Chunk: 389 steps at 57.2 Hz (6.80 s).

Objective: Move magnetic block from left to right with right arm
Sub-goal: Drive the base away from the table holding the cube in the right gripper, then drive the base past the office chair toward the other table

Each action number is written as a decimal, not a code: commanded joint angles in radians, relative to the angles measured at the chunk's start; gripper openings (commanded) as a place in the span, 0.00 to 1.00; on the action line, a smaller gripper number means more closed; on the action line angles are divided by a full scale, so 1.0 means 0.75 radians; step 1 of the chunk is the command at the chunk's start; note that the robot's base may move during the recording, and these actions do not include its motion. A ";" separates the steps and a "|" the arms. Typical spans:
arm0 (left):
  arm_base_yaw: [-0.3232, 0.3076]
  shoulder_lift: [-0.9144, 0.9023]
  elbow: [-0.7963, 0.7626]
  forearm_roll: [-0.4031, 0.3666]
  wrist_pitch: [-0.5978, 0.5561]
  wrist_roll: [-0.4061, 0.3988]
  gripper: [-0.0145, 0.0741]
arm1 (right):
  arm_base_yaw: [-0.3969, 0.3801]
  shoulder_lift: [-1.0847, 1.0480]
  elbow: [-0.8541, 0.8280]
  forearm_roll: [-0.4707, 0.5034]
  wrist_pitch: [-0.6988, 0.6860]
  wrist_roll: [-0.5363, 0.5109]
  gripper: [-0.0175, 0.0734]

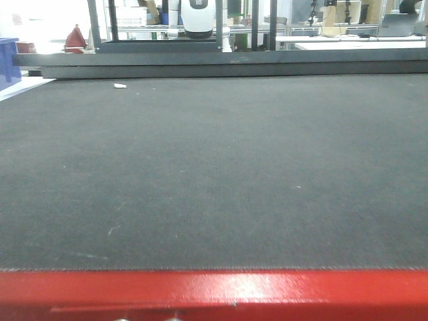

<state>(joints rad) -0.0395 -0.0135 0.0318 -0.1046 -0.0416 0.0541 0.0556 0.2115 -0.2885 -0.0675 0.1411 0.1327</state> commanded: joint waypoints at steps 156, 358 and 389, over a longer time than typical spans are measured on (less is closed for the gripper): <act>-0.005 -0.007 0.010 -0.006 -0.121 -0.003 0.02 | -0.011 0.017 -0.038 -0.015 -0.127 -0.007 0.51; -0.005 -0.007 0.010 -0.006 -0.120 -0.003 0.02 | -0.011 0.017 -0.038 -0.015 -0.116 -0.007 0.51; -0.005 -0.007 0.010 -0.006 -0.120 -0.003 0.02 | -0.011 0.017 -0.038 -0.015 -0.116 -0.007 0.51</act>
<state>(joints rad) -0.0395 -0.0135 0.0318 -0.1046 -0.0416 0.0541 0.0556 0.2093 -0.2854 -0.0692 0.1390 0.1327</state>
